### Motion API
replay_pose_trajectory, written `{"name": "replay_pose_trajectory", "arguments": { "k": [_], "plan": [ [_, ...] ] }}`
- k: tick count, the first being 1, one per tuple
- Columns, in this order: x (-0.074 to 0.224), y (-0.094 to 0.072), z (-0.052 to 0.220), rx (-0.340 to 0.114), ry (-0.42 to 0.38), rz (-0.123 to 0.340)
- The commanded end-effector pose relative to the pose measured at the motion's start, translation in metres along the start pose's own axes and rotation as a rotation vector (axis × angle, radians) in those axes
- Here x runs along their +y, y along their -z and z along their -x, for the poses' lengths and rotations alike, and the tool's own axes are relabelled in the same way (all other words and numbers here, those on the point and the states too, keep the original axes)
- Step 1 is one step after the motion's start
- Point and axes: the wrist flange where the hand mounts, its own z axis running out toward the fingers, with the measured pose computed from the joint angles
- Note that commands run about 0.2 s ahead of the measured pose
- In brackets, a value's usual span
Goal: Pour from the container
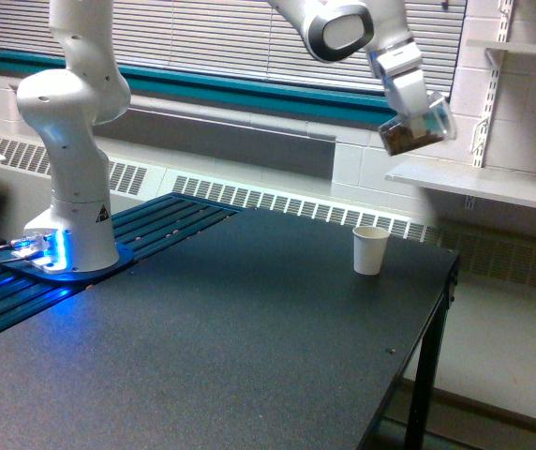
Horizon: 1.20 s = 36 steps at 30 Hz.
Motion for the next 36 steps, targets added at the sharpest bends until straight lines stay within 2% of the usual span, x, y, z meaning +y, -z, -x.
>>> {"name": "replay_pose_trajectory", "arguments": {
  "k": [1, 10, 36],
  "plan": [
    [-0.005, -0.002, 0.022, -0.001, 0.011, -0.004],
    [0.005, -0.013, 0.045, -0.026, 0.021, 0.005],
    [0.041, -0.051, 0.109, -0.118, 0.081, 0.088]
  ]
}}
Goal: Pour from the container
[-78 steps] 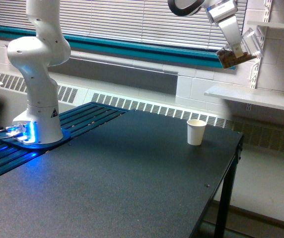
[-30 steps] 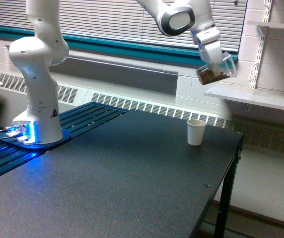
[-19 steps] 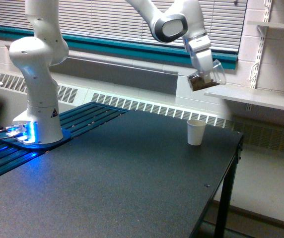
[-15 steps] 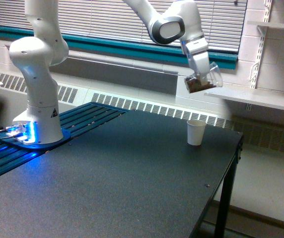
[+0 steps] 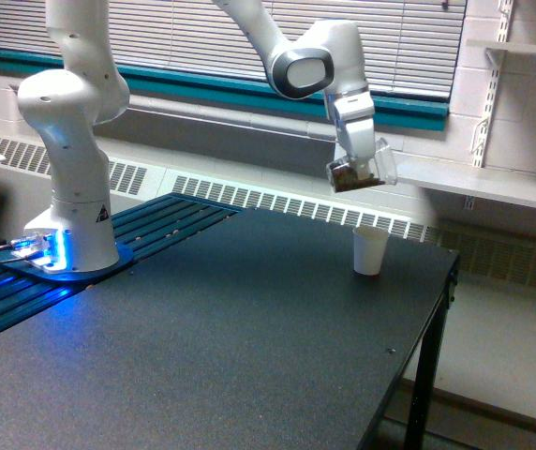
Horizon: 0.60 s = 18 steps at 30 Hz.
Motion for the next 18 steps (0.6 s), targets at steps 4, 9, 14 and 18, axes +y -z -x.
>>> {"name": "replay_pose_trajectory", "arguments": {
  "k": [4, 9, 14, 18],
  "plan": [
    [-0.003, -0.011, 0.018, -0.021, 0.023, 0.008],
    [-0.002, -0.021, 0.024, -0.034, 0.029, 0.026],
    [-0.004, -0.029, 0.029, -0.05, 0.032, 0.036],
    [-0.005, -0.037, 0.031, -0.063, 0.033, 0.047]
  ]
}}
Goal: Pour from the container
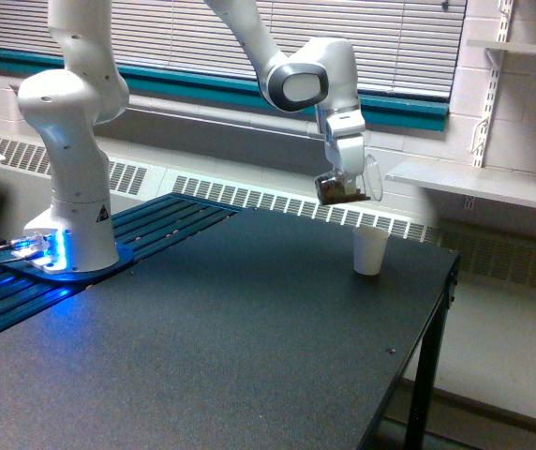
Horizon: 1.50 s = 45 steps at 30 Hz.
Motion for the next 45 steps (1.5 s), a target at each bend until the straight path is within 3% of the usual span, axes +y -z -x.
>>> {"name": "replay_pose_trajectory", "arguments": {
  "k": [1, 27, 45],
  "plan": [
    [-0.007, -0.008, 0.005, -0.01, -0.008, 0.009],
    [-0.019, -0.054, 0.023, -0.077, 0.042, 0.1],
    [-0.025, -0.063, 0.02, -0.086, 0.055, 0.133]
  ]
}}
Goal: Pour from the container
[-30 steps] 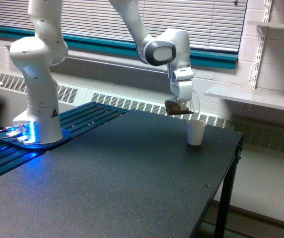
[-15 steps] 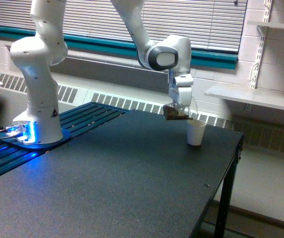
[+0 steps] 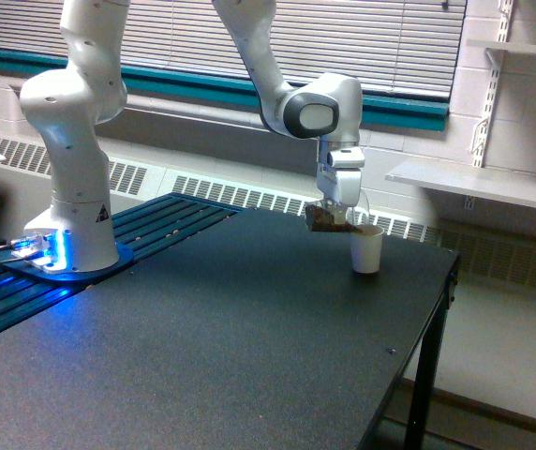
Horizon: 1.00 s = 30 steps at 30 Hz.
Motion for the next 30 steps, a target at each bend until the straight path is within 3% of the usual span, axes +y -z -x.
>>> {"name": "replay_pose_trajectory", "arguments": {
  "k": [1, 30],
  "plan": [
    [-0.006, 0.004, -0.006, 0.011, -0.011, 0.006],
    [-0.017, 0.009, -0.013, 0.004, 0.077, 0.084]
  ]
}}
